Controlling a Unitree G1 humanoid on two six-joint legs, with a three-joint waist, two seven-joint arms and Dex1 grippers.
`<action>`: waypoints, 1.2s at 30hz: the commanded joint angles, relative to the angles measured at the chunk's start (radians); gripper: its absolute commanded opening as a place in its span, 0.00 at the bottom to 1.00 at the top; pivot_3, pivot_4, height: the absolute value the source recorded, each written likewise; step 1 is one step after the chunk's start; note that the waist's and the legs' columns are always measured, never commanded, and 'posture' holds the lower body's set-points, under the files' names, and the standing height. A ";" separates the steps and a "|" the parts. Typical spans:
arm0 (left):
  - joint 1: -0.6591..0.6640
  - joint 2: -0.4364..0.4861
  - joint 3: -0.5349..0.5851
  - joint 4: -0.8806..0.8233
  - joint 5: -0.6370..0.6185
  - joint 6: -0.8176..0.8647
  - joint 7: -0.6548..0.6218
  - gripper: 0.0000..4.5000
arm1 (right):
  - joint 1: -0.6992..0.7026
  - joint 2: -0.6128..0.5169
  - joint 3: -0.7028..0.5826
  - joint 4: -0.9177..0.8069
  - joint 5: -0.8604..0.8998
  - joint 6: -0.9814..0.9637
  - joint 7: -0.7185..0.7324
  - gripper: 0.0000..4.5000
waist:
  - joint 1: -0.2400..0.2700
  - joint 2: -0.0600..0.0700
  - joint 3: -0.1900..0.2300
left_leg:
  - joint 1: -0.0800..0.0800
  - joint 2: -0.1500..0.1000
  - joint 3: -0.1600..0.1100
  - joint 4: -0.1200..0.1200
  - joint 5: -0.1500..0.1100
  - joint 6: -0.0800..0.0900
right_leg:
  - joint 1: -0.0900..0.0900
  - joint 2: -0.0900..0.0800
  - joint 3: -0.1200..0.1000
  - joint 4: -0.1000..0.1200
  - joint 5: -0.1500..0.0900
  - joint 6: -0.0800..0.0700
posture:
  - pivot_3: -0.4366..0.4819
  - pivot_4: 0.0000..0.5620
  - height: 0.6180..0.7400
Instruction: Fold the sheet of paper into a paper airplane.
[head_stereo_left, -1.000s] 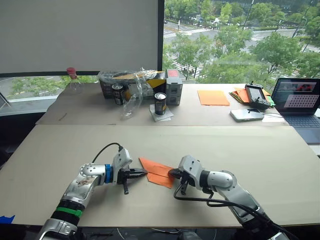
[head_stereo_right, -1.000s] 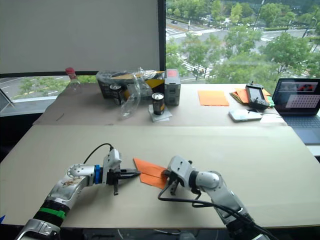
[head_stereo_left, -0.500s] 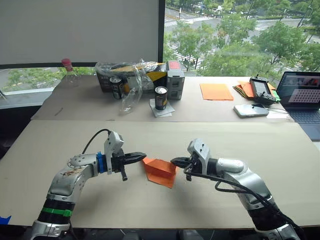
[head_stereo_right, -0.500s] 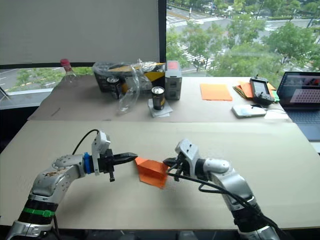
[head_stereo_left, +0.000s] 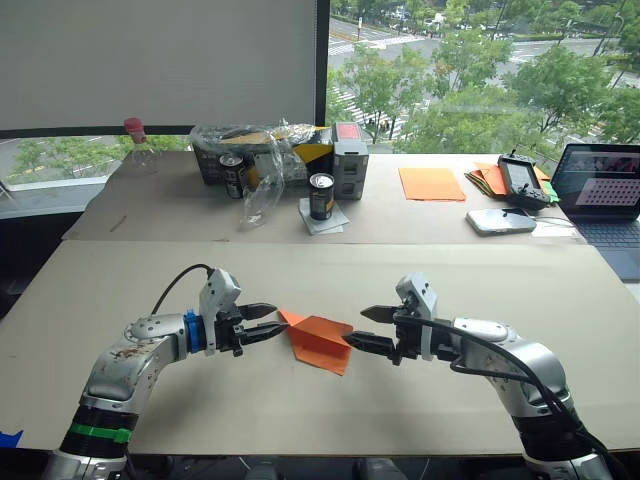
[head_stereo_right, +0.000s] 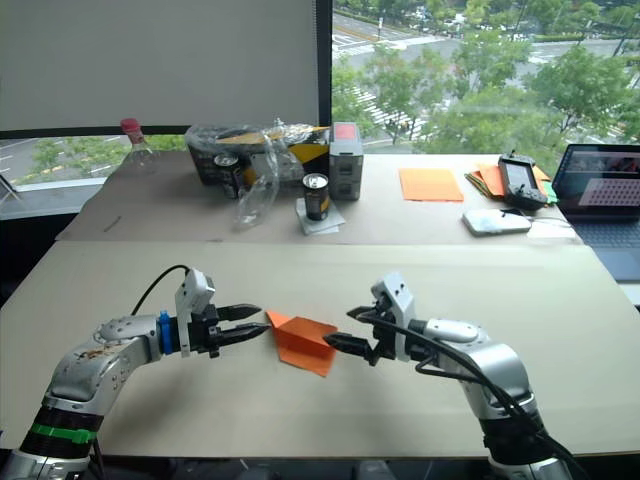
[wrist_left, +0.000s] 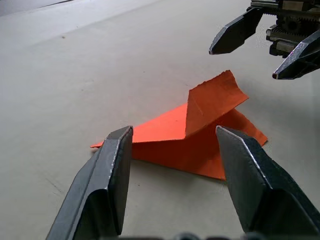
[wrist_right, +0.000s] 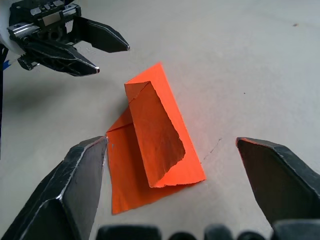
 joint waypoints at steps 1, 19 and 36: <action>0.011 0.019 0.027 -0.047 -0.021 -0.004 -0.006 0.94 | -0.014 0.014 0.010 -0.003 0.029 0.003 0.000 1.00 | 0.001 0.000 0.000 | 0.000 0.000 0.000 0.000 0.000 0.000 | 0.000 0.000 0.000 0.000 0.000 0.000 | 0.48 0.27 0.93; 0.038 0.068 0.024 -0.051 -0.005 -0.034 -0.012 1.00 | -0.044 0.028 0.038 0.098 0.059 -0.021 0.066 0.04 | 0.002 0.000 0.000 | 0.000 0.000 0.000 0.000 0.000 0.000 | 0.000 0.000 0.000 0.000 0.000 0.000 | 0.48 0.27 0.93; 0.030 0.068 0.022 -0.022 -0.034 0.007 -0.041 1.00 | -0.489 -0.122 0.230 0.359 -0.397 -0.811 0.218 0.01 | 0.000 0.001 0.001 | 0.000 0.000 0.001 0.001 0.001 -0.001 | -0.001 0.000 0.000 0.001 0.001 -0.001 | 0.48 0.27 0.93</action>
